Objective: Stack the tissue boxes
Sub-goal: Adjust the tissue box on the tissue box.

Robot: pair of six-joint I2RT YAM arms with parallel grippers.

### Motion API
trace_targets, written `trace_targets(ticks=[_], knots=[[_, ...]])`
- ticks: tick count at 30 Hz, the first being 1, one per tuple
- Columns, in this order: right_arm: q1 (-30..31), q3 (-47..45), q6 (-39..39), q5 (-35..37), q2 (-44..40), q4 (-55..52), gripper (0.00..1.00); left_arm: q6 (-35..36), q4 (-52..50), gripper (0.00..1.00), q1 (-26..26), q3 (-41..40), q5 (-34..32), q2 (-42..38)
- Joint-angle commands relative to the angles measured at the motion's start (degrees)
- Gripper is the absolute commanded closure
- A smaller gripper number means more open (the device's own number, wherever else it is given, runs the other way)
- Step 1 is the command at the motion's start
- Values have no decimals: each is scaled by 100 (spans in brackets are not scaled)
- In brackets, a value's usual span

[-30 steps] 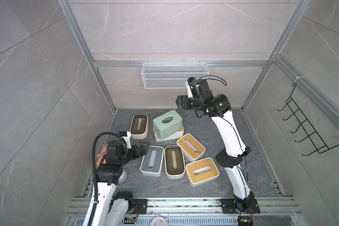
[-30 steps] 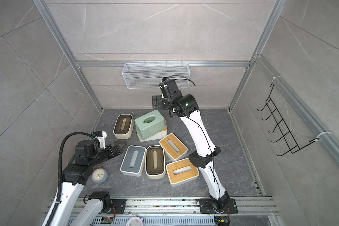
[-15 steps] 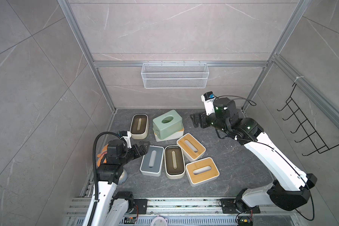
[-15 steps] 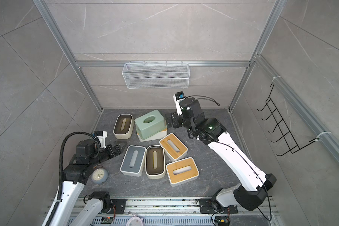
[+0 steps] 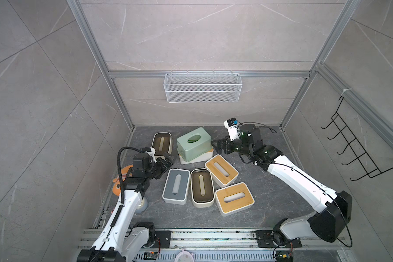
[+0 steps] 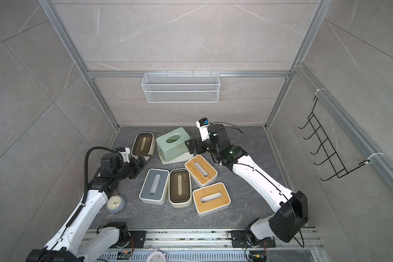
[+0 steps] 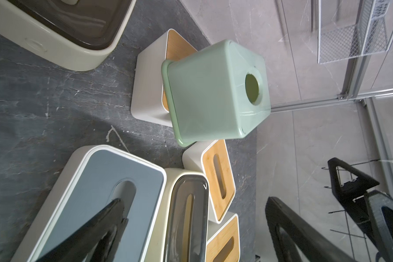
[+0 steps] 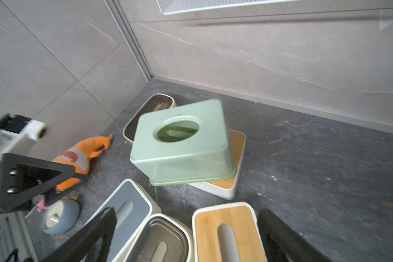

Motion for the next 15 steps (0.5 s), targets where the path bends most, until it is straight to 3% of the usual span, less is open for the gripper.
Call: trace_targets(ticks=[1,6,15], knots=[[-230,-2,340,-869,405,1119,0,-597,926,1,28,419,255,425],[-355,547,273,-688,1095,1035,0,-570,999,0,19,959,234,1114],[-585,1713,255,-1224,2238,589,0,-687,1127,0,-208,1807,320,2266]])
